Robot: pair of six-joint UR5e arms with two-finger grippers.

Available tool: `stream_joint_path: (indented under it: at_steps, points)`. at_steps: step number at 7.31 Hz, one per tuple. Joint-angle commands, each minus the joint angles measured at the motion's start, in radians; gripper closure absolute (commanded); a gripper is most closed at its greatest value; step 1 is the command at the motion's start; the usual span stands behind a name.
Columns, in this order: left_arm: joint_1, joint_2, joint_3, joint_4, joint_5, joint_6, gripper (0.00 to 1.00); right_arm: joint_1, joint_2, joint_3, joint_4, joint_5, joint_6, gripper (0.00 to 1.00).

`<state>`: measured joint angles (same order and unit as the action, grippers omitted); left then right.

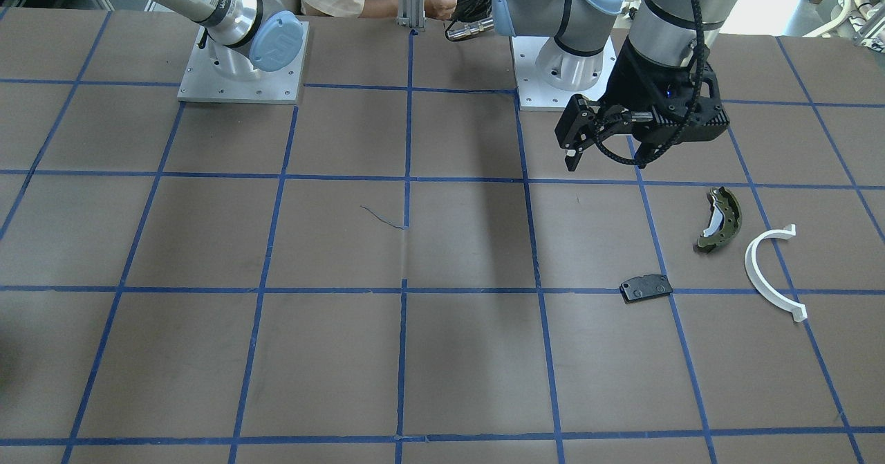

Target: Place bearing gear from tray to pile

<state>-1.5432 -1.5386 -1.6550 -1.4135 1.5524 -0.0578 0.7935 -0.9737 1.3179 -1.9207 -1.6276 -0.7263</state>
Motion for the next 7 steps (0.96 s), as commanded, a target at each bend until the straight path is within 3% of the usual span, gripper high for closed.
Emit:
stream_joint_path:
  at_steps: [1,2,7]
  points:
    - [0.0,-0.001,0.0,0.002,0.002,0.001,0.0,0.177,-0.094,0.007,0.087,0.009,0.194,1.0]
    - [0.0,-0.003,0.0,0.004,0.002,0.001,0.0,0.282,-0.108,0.007,0.148,0.015,0.317,1.0]
    - [0.002,0.0,0.0,0.004,0.0,0.0,0.0,0.769,-0.119,0.046,0.166,0.072,1.073,1.0]
